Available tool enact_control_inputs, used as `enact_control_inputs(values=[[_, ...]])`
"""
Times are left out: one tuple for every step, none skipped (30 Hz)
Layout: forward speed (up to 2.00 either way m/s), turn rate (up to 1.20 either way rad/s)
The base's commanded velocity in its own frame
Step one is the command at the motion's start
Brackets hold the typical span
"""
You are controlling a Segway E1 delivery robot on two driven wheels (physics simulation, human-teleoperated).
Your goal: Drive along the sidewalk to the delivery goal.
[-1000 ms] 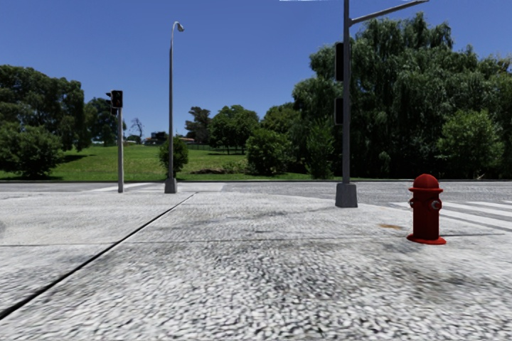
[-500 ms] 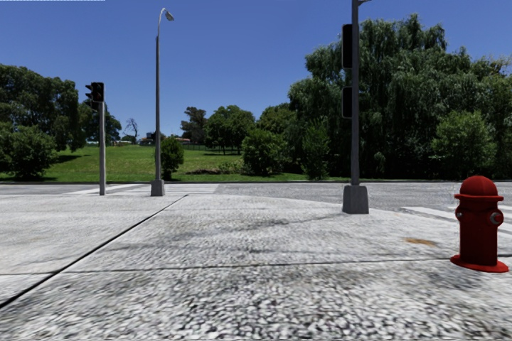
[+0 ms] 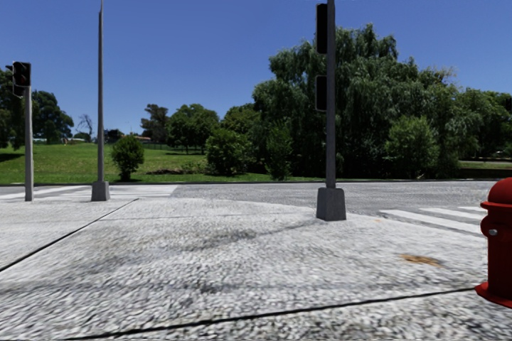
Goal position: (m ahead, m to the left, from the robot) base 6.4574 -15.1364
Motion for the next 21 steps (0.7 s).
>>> enact_control_inputs(values=[[1.65, -0.46], [1.65, -0.46], [1.65, -0.46], [1.65, -0.46], [1.65, -0.46], [1.65, -0.46], [1.65, -0.46], [1.65, -0.46], [1.65, -0.46], [1.65, -0.46], [1.65, -0.47], [1.65, -0.53], [1.65, -0.53], [1.65, -0.57], [1.65, -0.63], [1.65, -0.63], [1.65, -0.66], [1.65, -0.67], [1.65, -0.67], [1.65, -0.67], [1.65, -0.68]])
